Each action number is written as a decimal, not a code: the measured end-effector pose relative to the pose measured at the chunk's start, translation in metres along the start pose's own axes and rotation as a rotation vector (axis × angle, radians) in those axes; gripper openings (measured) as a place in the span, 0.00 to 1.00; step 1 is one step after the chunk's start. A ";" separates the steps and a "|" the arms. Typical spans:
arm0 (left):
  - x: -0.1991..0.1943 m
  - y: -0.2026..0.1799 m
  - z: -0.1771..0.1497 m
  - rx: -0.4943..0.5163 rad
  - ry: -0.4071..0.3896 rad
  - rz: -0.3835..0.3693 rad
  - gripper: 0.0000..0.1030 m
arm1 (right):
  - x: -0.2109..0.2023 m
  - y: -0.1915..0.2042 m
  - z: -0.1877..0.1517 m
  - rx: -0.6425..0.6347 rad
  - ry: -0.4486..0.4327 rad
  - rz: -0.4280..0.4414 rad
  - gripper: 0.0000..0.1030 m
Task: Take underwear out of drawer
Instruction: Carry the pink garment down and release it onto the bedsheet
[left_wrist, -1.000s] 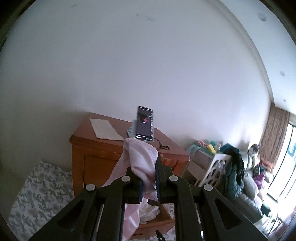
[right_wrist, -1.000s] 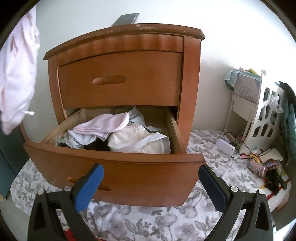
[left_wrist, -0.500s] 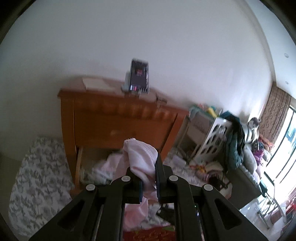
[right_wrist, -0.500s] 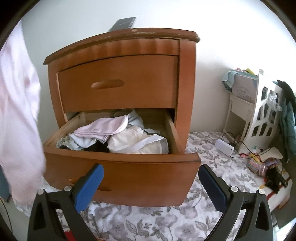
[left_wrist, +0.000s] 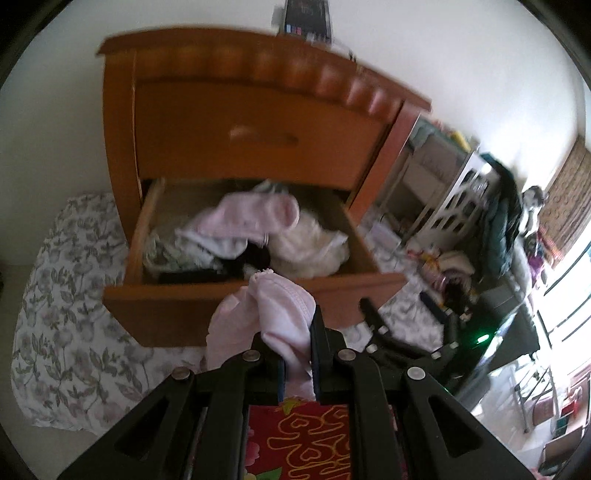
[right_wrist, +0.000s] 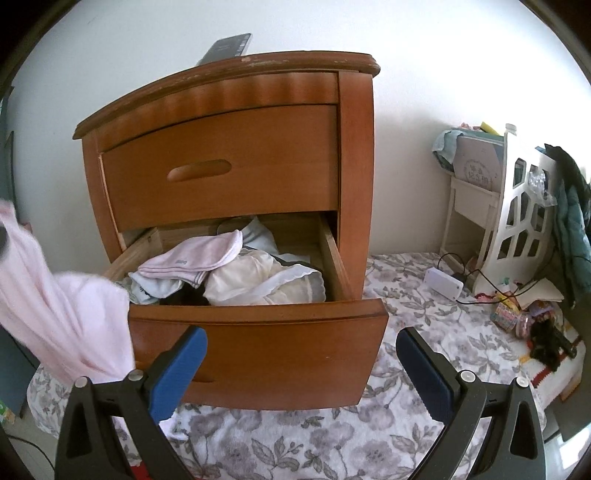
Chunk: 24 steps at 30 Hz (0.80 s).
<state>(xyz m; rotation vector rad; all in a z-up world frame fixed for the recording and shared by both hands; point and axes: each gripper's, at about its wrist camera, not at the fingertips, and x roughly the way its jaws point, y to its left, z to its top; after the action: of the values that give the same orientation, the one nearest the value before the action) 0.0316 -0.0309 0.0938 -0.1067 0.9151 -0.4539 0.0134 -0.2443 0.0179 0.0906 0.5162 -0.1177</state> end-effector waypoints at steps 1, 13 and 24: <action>0.009 0.001 -0.003 -0.002 0.024 0.007 0.11 | 0.000 0.000 0.000 0.000 0.000 0.000 1.00; 0.106 0.020 -0.039 0.005 0.181 0.157 0.11 | 0.001 0.000 0.000 -0.001 0.003 0.000 1.00; 0.170 0.032 -0.076 0.096 0.313 0.283 0.12 | 0.002 0.000 -0.002 0.001 0.010 0.004 1.00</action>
<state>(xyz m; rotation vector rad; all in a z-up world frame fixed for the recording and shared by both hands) 0.0711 -0.0660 -0.0876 0.1849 1.1934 -0.2525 0.0141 -0.2441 0.0157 0.0929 0.5259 -0.1139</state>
